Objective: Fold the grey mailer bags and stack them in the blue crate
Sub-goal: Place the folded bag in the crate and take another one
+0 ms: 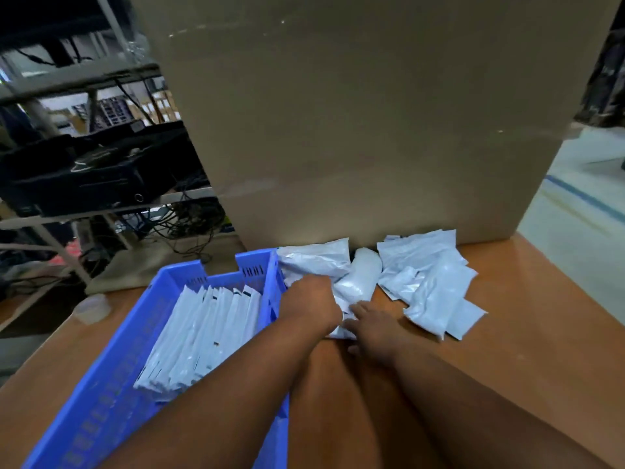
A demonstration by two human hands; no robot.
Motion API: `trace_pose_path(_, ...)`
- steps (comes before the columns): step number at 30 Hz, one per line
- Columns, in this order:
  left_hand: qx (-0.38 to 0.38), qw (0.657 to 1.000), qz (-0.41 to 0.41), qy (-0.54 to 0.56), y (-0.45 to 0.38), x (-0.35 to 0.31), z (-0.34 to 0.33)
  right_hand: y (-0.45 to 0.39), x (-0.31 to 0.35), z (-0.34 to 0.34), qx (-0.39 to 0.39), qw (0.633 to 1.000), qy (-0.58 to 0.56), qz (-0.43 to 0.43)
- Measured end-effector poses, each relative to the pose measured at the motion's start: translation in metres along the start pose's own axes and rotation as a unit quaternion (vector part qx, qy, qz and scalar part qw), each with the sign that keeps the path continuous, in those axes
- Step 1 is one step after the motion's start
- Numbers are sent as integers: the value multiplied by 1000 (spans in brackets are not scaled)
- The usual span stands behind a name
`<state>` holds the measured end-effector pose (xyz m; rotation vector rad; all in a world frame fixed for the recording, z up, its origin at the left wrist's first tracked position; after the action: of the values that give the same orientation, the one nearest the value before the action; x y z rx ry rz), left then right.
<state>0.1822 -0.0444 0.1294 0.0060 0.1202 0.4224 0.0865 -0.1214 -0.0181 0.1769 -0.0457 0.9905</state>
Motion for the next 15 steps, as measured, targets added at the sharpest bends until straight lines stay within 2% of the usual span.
trace_pose_path(2,39,999,-9,-24,7,-12,-23,10,-1,-13,4,1000,-6,5)
trace_pose_path(7,102,993,22,-56,28,-32,-72,48,-10,-7,-48,999,12,4)
trace_pose_path(11,125,989,53,-54,46,-36,-99,62,-25,-4,-40,998,32,33)
trace_pose_path(15,116,983,31,-138,59,-38,-114,92,-28,0,-54,996,17,74)
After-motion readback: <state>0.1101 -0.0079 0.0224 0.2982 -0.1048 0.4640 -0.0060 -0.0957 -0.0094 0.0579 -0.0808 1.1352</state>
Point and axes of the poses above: each hand's wrist, its own y-axis away from the middle knuckle, its own z-axis out of the back of the hand, x = y × z, the point moved 8 cm from there along -y, towards the middle knuckle, and after that the axes turned 4 degrees about x, right-handed, at the moved point
